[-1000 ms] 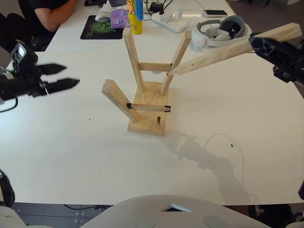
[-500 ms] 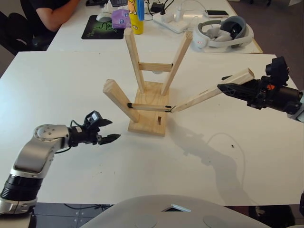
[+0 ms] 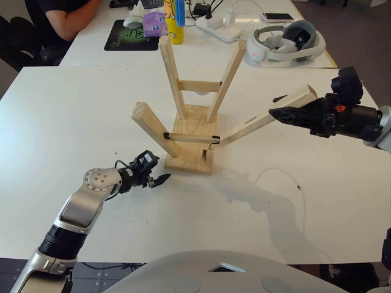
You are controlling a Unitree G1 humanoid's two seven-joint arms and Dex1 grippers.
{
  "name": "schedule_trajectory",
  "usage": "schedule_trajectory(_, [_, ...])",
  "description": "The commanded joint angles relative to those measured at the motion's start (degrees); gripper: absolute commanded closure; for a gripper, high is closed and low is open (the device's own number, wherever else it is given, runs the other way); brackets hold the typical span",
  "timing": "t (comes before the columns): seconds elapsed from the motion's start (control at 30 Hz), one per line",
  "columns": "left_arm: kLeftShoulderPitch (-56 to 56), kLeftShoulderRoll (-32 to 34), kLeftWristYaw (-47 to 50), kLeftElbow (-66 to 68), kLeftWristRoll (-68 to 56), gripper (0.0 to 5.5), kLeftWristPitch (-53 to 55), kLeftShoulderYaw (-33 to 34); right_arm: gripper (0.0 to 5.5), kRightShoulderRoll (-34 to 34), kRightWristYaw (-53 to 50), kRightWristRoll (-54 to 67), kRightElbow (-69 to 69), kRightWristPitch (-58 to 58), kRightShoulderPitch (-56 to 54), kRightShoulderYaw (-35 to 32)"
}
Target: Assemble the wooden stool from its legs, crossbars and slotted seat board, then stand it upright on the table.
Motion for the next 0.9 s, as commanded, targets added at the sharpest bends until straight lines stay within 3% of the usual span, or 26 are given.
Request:
schedule_trajectory(0.03, [-1.6, -3.0, 2.1, 4.3, 0.4, 1.89, -1.4, 0.9, 3.43, 0.2, 0.8, -0.3, -0.6, 0.6, -1.6, 0.2])
schedule_trajectory(0.57, [-2.3, -1.4, 1.2, 8.0, 1.1, 1.89, -2.5, 3.5, 3.43, 3.0, 2.7, -3.0, -3.3, -1.0, -4.2, 4.9])
schedule_trajectory(0.9, [-3.0, -2.6, 0.3, 7.7, 0.8, 1.89, -1.5, 2.9, 3.43, 6.1, 4.1, -11.6, -2.3, -6.1, -8.6, 13.0])
